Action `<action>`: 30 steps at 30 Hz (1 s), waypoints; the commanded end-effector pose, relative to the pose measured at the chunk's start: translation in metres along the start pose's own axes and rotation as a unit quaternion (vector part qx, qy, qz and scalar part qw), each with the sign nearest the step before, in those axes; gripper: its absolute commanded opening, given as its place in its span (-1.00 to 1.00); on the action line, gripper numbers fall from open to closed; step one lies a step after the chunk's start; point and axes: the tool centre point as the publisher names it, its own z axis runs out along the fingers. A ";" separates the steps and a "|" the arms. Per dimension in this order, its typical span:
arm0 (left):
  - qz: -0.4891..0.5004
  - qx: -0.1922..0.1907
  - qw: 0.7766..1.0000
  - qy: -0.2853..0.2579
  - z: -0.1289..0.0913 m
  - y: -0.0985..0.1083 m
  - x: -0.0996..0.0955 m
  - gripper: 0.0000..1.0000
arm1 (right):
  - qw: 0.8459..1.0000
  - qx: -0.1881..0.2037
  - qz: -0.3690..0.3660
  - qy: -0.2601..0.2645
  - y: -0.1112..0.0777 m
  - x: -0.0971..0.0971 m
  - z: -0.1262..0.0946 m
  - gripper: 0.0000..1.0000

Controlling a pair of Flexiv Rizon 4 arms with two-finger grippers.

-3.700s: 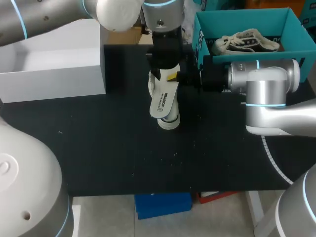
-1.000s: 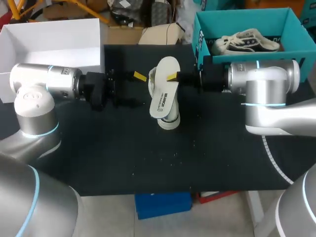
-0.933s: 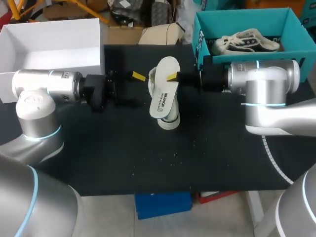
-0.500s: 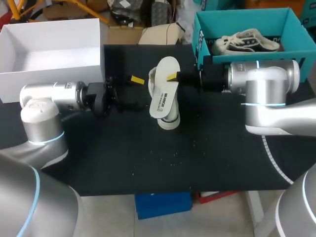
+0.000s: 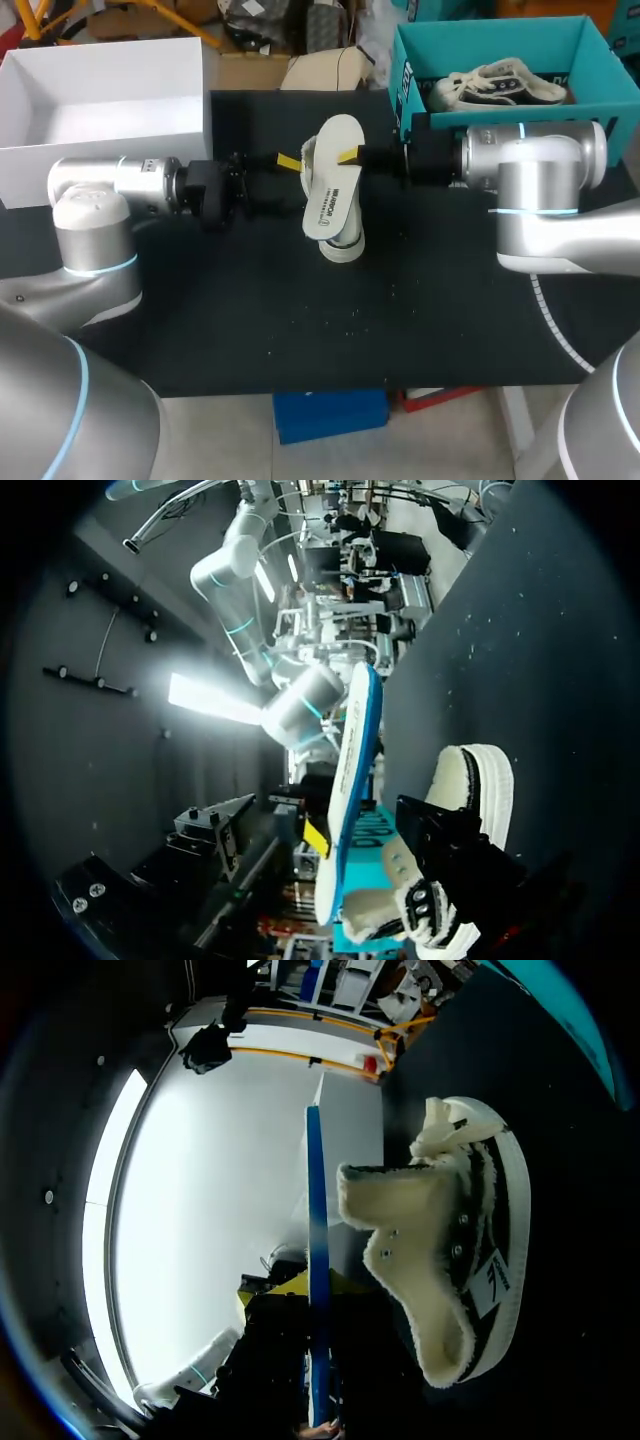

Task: Take the shoe out of the shoebox, open the shoe tongue, remove and reinsert the insole, then place the shoe into the shoebox

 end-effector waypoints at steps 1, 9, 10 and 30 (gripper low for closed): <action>0.007 0.003 1.000 0.009 0.016 0.011 0.003 0.75 | 1.000 -0.001 0.000 -0.002 0.000 0.001 0.001 -1.00; 0.014 -0.018 1.000 0.017 0.032 0.017 0.007 0.59 | 1.000 -0.001 0.000 -0.002 0.000 0.001 0.001 -1.00; 0.013 -0.019 1.000 0.015 0.033 0.017 0.007 0.54 | 1.000 -0.001 0.000 -0.002 0.000 0.001 0.001 -1.00; 0.028 -0.015 0.999 0.022 0.043 0.025 0.008 -0.40 | 1.000 -0.001 0.000 -0.002 0.000 0.001 0.001 -1.00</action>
